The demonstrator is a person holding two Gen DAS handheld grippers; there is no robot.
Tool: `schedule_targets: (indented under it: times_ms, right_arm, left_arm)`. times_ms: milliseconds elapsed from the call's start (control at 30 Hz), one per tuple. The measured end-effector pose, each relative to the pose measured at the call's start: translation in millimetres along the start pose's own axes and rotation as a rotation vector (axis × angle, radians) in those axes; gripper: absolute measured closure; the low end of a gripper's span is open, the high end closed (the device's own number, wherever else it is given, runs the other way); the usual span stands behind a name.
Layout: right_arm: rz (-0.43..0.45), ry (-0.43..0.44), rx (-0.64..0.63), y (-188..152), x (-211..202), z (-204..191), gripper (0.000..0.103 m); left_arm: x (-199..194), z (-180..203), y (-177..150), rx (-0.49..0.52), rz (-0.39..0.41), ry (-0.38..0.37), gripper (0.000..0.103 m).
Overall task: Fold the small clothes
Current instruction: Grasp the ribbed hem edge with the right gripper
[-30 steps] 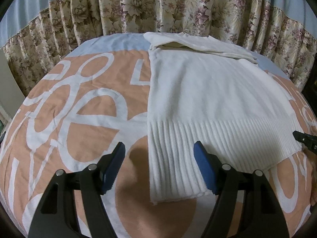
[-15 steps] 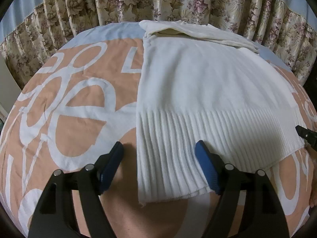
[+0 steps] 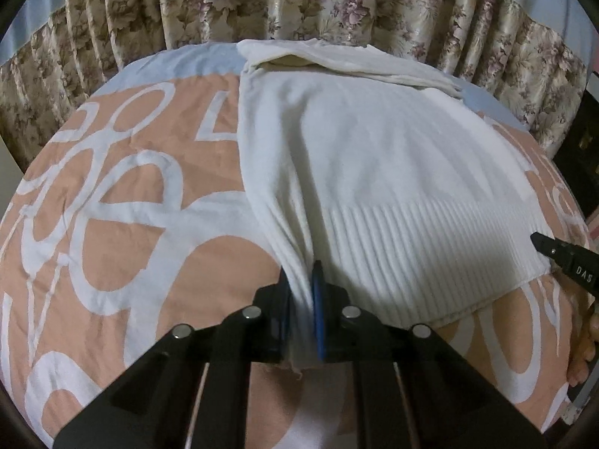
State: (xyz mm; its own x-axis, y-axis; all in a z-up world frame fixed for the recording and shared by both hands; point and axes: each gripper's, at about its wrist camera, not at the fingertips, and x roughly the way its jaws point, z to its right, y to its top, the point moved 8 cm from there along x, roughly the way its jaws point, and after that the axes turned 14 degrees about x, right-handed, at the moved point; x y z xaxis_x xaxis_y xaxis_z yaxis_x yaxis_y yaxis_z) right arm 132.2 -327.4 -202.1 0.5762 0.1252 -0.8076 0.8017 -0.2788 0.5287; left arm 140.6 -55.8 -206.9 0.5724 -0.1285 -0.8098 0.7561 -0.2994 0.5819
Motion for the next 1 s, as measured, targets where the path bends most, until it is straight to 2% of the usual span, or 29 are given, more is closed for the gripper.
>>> schedule_targets:
  times_ms: [267, 533, 767, 1000]
  right_arm:
    - [0.009, -0.001, -0.020, -3, -4, -4, 0.093]
    - [0.032, 0.032, -0.036, -5, -24, -12, 0.093]
    - [0.064, 0.067, -0.046, -9, -53, -21, 0.093]
    - [0.138, 0.113, -0.026, -3, -95, -31, 0.093]
  left_arm:
    - [-5, -4, 0, -0.001, 0.011, 0.000, 0.092]
    - [-22, -12, 3, 0.014, 0.023, 0.017, 0.093]
    - [-54, -24, 5, 0.000, 0.067, 0.045, 0.093]
    - [-98, -32, 11, -0.040, 0.128, 0.042, 0.093]
